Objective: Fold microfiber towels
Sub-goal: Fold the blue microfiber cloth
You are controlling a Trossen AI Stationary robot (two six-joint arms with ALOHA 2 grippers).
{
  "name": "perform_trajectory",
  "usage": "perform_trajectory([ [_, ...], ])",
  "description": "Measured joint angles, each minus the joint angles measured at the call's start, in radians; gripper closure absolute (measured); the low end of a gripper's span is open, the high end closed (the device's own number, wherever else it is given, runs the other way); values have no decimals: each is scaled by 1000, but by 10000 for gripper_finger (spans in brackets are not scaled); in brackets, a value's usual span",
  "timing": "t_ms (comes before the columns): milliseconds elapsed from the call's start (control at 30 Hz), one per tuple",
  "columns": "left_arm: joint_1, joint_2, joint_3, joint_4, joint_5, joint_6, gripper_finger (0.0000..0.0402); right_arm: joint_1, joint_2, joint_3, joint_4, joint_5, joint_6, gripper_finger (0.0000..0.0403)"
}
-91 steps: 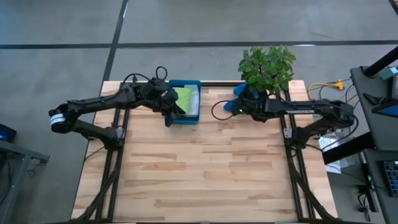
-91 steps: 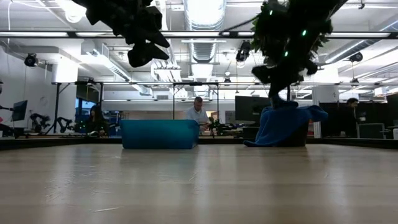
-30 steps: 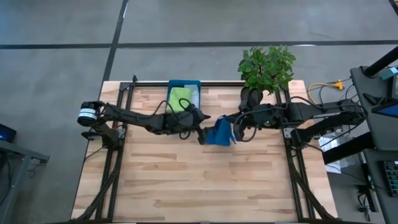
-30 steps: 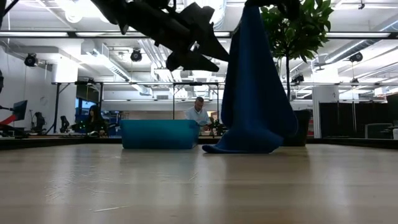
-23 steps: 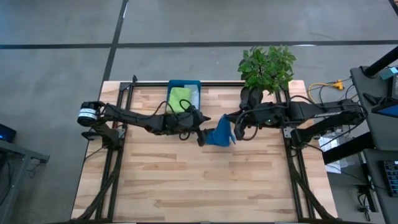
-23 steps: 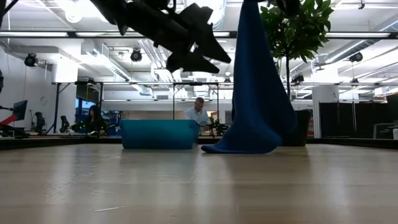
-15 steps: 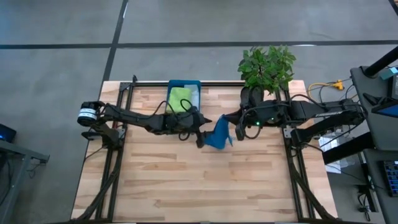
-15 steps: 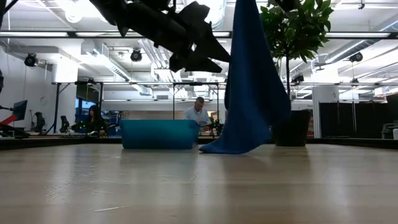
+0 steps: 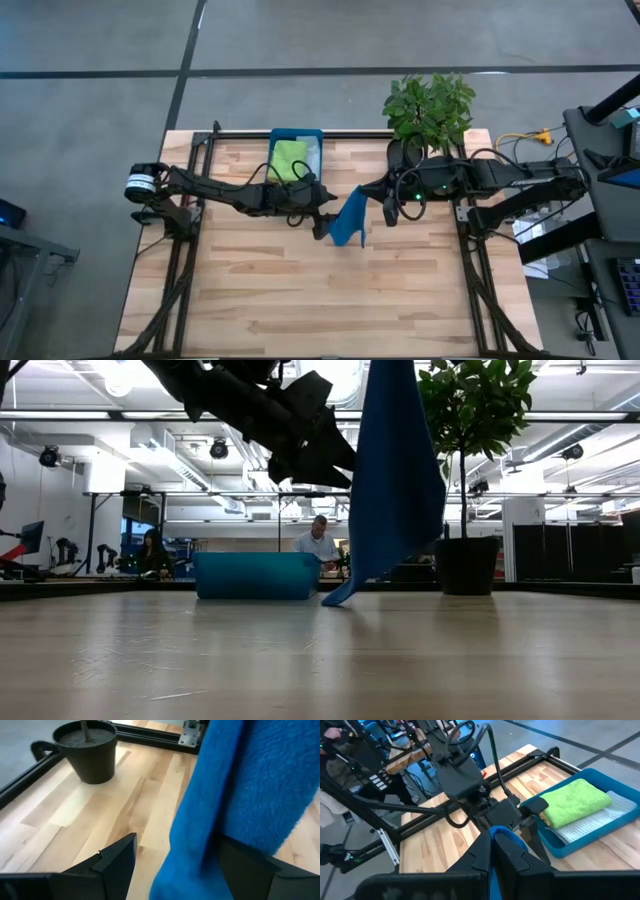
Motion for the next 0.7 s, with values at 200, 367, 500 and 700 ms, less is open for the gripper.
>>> perform_trajectory([
  [200,0,59,30,1,60,-3,173,8,-1,32,1,-12,0,394],
  [367,1,89,56,23,62,-3,255,20,0,38,-1,-15,11,394],
  [500,5,68,58,40,86,15,351,28,0,38,-7,-24,26,394],
  [700,7,-13,55,-174,118,38,396,34,-5,37,-99,-34,23,394],
])
